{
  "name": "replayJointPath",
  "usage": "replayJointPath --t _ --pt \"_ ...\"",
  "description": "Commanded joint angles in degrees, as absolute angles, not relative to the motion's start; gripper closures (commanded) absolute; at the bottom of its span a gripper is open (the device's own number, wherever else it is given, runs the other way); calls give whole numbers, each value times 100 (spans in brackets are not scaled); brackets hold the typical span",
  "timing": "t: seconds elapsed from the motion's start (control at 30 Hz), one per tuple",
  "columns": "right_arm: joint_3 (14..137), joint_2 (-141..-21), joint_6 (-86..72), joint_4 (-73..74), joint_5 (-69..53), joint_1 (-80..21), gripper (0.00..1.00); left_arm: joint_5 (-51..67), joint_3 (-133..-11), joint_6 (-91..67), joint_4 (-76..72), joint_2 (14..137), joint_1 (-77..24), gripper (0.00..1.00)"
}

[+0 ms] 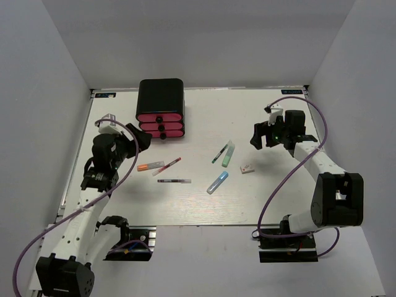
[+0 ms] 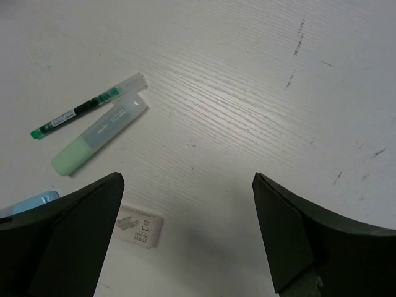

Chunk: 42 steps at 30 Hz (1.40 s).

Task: Sort the stationery into containers
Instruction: Open the drawer in the storage box.

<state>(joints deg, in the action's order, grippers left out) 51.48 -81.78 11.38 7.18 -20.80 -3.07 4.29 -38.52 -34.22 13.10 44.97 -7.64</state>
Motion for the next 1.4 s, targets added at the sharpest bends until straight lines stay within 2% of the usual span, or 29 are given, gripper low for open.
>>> replayJointPath --t 0.0,0.1,0.13,0.17,0.2,0.23,0.27,0.3,0.37,0.4,0.43,0.47,0.67,0.97,1.37 --pt "5317 -7954 1116 589 -2485 -308 10 1124 -3894 -3524 923 4771 -791 0" --pt "5378 -7998 1607 676 -2776 -299 10 1204 -3955 -3524 739 5053 -791 9" --pt "5405 -8024 1956 903 -3386 -308 13 1204 -4007 -3524 738 5115 -791 13" --pt "5414 -8042 2108 975 -3567 -299 23 1204 -4077 -3524 738 5228 -791 24" --pt "5466 -8033 2205 1010 -3777 -325 43 1256 -4078 -3524 738 5290 -791 32" --pt "5458 -8042 2180 959 -3910 -343 52 1257 -4165 -3524 738 5352 -791 39" --pt "5449 -8033 2180 923 -4033 -360 56 1257 -4227 -3524 738 5422 -791 51" --pt "5414 -8051 2197 888 -4086 -369 54 1318 -4228 -3464 669 5562 -791 53" --pt "5370 -8059 2188 713 -4244 -387 41 1388 -4228 -3463 467 5730 -791 51" --pt "5370 -8086 2232 695 -4289 -395 30 1441 -4228 -3463 414 5826 -791 37" --pt "5353 -8095 2276 694 -4367 -413 28 1441 -4297 -3411 413 6045 -791 32" --pt "5344 -8086 2320 677 -4377 -396 27 1520 -4367 -3410 335 6151 -791 31" --pt "5186 -8104 2206 414 -4403 -457 24 1442 -4851 -3112 281 6784 -844 23" --pt "5238 -8297 2101 255 -4430 -501 21 1213 -5686 -2664 466 8075 -844 23" --pt "5221 -8385 2039 97 -4465 -519 21 1107 -6117 -2742 396 8744 -844 29"
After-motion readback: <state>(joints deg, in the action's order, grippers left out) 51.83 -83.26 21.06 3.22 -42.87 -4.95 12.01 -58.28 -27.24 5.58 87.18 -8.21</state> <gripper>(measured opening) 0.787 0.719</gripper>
